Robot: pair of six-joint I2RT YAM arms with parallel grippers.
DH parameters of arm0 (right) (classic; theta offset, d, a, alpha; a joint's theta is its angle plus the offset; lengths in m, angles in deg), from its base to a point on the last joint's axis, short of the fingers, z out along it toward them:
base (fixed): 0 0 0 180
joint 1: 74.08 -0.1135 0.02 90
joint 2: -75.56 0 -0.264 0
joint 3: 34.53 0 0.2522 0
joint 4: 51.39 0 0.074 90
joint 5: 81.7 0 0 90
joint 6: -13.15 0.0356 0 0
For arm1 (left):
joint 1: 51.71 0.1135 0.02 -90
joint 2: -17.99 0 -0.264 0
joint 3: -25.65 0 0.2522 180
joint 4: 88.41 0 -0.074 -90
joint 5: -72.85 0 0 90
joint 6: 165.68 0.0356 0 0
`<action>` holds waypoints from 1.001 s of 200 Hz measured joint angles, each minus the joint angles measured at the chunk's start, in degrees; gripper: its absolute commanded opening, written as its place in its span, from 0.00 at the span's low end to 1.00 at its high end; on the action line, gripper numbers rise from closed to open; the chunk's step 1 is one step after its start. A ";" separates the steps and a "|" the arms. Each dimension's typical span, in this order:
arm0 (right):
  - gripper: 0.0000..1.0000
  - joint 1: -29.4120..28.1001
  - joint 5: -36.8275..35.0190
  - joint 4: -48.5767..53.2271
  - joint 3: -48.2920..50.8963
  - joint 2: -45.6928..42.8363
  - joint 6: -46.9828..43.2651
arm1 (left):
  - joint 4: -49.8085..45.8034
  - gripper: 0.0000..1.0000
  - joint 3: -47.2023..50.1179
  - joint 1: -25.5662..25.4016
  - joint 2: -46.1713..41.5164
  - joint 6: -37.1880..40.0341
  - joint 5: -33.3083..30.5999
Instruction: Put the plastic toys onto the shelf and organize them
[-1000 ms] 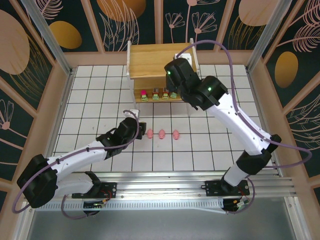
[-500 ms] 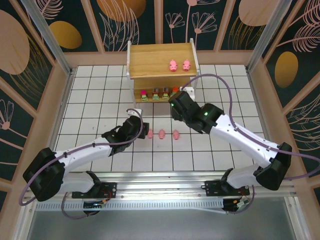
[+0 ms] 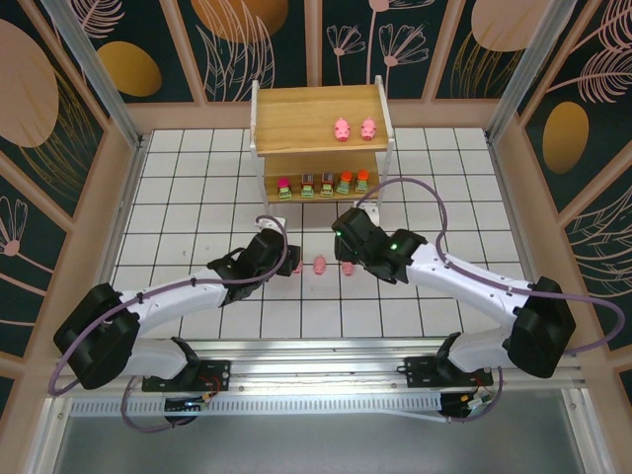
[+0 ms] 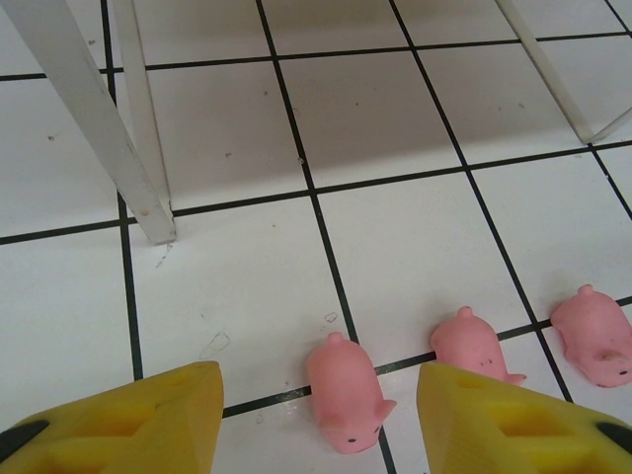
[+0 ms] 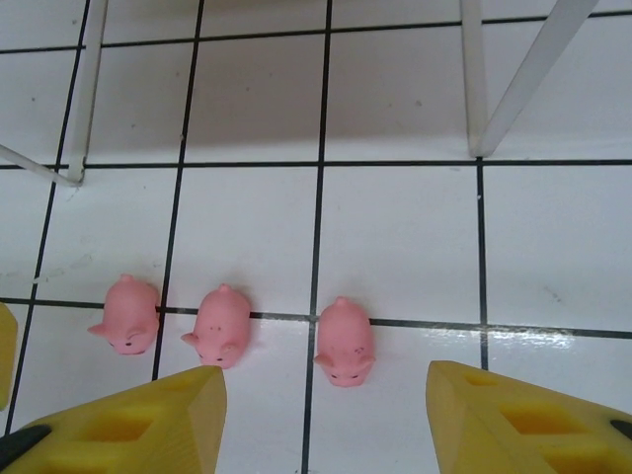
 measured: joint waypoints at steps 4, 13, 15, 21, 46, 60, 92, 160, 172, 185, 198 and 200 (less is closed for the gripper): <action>0.58 0.00 0.17 -0.31 0.42 0.00 0.04 | 0.15 0.56 0.00 0.00 0.04 -0.04 0.02; 0.59 0.00 0.39 -1.07 1.31 0.20 0.28 | 0.48 0.58 0.00 0.00 0.13 -0.15 0.02; 0.59 0.00 0.42 -1.27 1.51 0.24 0.31 | 0.61 0.58 0.00 0.00 0.15 -0.17 0.04; 0.60 0.00 0.59 -1.90 1.99 0.46 0.63 | 0.81 0.59 0.00 0.00 0.26 -0.20 0.04; 0.68 0.00 1.29 -4.39 4.13 1.97 1.40 | 1.31 0.60 0.00 0.00 0.74 -0.22 0.04; 0.69 0.00 1.68 -5.55 5.07 3.13 1.49 | 1.31 0.60 0.00 0.00 0.90 -0.22 0.04; 0.69 0.00 2.36 -8.39 6.93 5.16 1.73 | 1.40 0.60 0.02 0.00 0.94 -0.20 0.00; 0.67 0.00 4.17 -12.85 9.25 9.79 2.67 | 1.46 0.73 0.46 0.00 0.94 -0.35 -0.28; 0.66 0.00 4.28 -13.42 9.35 10.36 2.73 | 1.44 0.73 0.50 0.00 0.94 -0.35 -0.39; 0.64 0.13 4.48 -13.99 9.44 11.02 2.73 | 1.44 0.76 0.57 0.00 0.94 -0.33 -0.44; 0.63 0.15 4.63 -14.53 9.60 11.69 2.73 | 1.44 0.81 0.68 0.00 0.94 -0.33 -0.50; 0.63 0.17 4.66 -14.58 9.62 11.78 2.71 | 1.42 0.82 0.70 0.00 0.94 -0.22 -0.52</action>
